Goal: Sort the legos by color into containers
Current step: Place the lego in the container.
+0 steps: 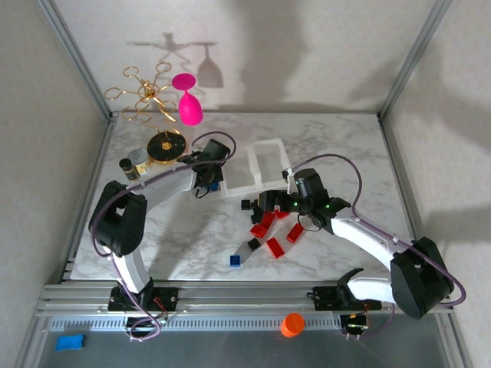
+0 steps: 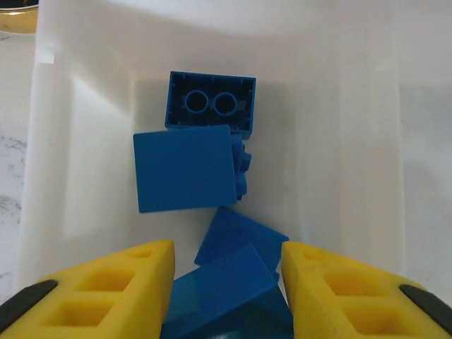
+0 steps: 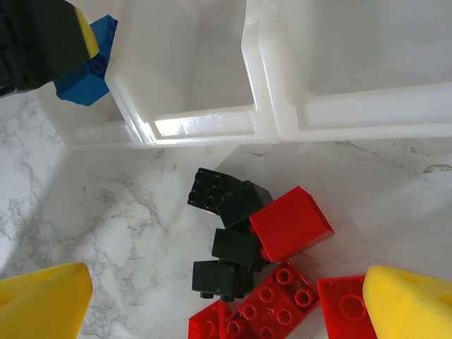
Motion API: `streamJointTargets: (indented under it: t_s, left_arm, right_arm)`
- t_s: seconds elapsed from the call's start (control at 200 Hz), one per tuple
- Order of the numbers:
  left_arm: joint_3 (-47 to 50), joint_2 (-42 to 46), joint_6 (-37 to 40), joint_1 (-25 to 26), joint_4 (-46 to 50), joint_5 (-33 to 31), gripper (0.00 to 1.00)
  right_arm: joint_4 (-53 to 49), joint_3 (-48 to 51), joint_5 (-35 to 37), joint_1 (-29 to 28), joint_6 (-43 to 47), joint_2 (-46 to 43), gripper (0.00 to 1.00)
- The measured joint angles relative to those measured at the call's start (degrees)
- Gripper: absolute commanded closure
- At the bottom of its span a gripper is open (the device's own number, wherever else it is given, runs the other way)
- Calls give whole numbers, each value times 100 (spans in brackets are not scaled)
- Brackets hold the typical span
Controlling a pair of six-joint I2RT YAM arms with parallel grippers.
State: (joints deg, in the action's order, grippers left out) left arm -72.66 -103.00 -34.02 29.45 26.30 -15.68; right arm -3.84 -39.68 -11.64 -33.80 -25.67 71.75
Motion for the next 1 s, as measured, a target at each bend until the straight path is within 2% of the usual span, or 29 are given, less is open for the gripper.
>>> streamJointTargets:
  t_s: [0.21, 0.37, 0.531, 0.681, 0.841, 0.996]
  left_arm:
    - [-306, -352, 107, -238, -72, -15, 57]
    - [-577, -573, 160, -372, -76, -26, 48]
    - [-730, -673, 199, -380, -72, -20, 43]
    - [-752, -664, 214, -378, -57, -20, 43]
    - [-728, -433, 212, -339, 35, -17, 42]
    - [-380, 286, 162, -144, 48, -7, 42]
  right_arm:
    - [2, -9, 0, 0, 48, 50, 1]
    - [-2, -9, 2, 0, 61, 50, 1]
    - [-2, -9, 4, 0, 66, 48, 1]
    - [-4, -15, 4, 0, 85, 48, 1]
    - [9, -85, -2, 0, 101, 50, 1]
    - [15, -105, -42, 0, 133, 66, 1]
